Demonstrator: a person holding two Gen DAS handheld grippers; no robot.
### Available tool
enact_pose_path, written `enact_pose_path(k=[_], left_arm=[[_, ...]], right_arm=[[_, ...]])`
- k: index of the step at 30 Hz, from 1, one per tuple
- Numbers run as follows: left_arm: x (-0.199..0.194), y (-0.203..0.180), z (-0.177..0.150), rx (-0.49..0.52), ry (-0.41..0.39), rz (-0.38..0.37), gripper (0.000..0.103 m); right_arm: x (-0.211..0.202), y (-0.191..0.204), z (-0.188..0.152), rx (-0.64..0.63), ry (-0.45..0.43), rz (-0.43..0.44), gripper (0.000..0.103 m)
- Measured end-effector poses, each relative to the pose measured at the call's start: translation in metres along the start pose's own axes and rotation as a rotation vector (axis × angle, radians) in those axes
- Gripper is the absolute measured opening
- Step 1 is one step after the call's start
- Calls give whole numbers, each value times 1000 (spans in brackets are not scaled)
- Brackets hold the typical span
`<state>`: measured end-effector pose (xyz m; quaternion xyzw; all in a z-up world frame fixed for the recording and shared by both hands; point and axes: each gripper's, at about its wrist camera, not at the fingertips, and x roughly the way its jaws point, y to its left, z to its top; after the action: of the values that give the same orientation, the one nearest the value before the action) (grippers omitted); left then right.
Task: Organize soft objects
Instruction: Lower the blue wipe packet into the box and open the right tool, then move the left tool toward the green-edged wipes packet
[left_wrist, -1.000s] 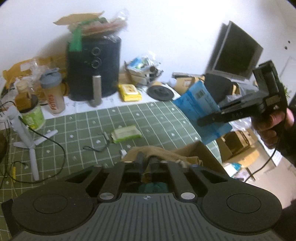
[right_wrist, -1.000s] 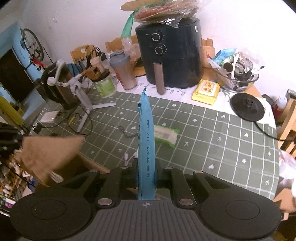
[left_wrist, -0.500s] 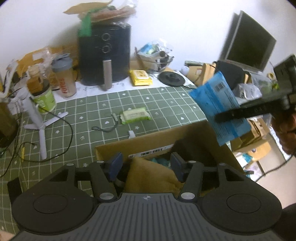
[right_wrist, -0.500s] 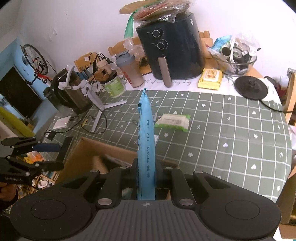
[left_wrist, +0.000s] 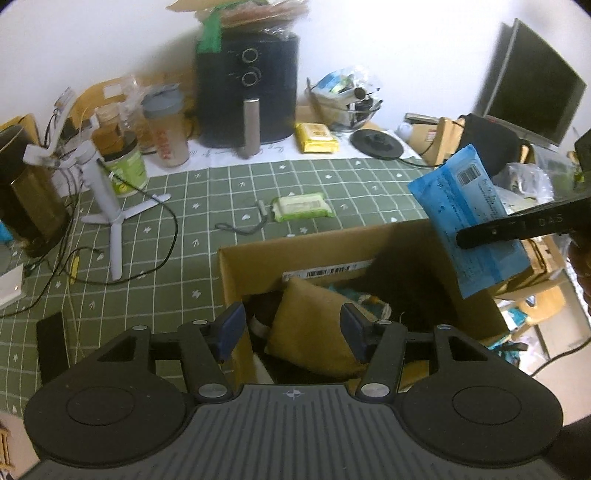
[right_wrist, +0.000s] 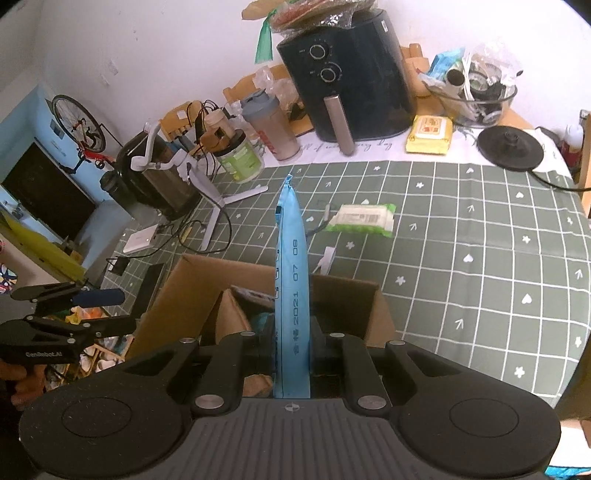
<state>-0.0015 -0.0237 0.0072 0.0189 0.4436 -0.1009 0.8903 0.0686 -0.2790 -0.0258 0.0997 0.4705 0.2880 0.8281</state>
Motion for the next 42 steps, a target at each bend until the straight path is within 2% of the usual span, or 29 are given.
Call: enact_pose_path(k=[10,18,20,23,24,25,26,28,31,34,37,42], left_arm=[[-10,3,-11,-43,-12,38,56],[-18,14,-17,-103,-23,77,56],[-19,17,-18,-116,-25,81,56],[-18,19,-19,-131,-25,85,56],[-18,20,-18,-135,-26,87,56],[-18,21,-18,-137,-28,88,56],[-18,22,-17,-139,-30,89,56],[-18,23,-16,-141,-33,88,56],[-15,26,-13,-142,-34,86,56],[-11,28,-11,-141,-34,84,56],[-8,29,-7,-137,-40,77,56],[0,27,5,-99,-42,54,56]], right_arm=[[25,18,4,-15,59,84,17],[57,45,14,-96,134,163,17],[66,52,17,-111,150,198,18],[79,63,24,-129,180,300,22],[83,65,26,-133,189,310,34],[86,68,27,-151,193,296,52],[87,70,28,-178,192,277,59],[85,72,28,-224,182,242,79],[81,66,29,-233,170,211,91],[73,57,30,-212,145,178,98],[67,49,30,-199,114,141,103],[57,42,28,-183,71,76,103]])
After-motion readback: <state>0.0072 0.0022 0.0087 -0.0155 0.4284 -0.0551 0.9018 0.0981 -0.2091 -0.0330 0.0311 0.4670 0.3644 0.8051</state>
